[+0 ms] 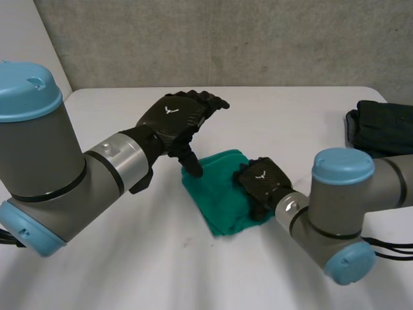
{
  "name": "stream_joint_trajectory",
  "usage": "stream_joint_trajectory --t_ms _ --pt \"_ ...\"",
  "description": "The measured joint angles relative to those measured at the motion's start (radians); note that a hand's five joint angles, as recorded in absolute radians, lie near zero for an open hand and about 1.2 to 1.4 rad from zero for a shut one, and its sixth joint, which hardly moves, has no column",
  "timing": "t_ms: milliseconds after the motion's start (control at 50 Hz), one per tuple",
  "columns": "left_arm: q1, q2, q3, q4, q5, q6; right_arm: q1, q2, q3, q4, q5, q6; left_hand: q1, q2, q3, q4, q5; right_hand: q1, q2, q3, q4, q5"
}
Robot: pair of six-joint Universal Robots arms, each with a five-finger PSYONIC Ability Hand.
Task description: Fold the laundry.
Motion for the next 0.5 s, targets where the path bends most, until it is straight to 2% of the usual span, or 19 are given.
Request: stream_joint_trajectory --t_ms 80,260,500 --pt "0.002 0.000 -0.001 0.001 0.000 0.000 -0.019 -0.009 0.011 0.035 -0.037 0.017 0.000 0.000 0.000 0.000 0.000 -0.045 -0.020 -0.040 -0.048 -0.049" --pt "0.002 0.000 -0.006 0.002 0.000 -0.001 -0.020 -0.023 0.030 0.033 -0.061 0.045 0.000 0.000 0.000 0.000 0.000 -0.046 -0.020 -0.040 -0.048 -0.050" --pt "0.001 0.000 -0.008 0.003 0.002 -0.001 -0.018 0.012 0.017 -0.025 -0.074 0.040 0.000 0.000 0.000 0.000 0.000 0.065 0.024 0.085 0.082 0.061"
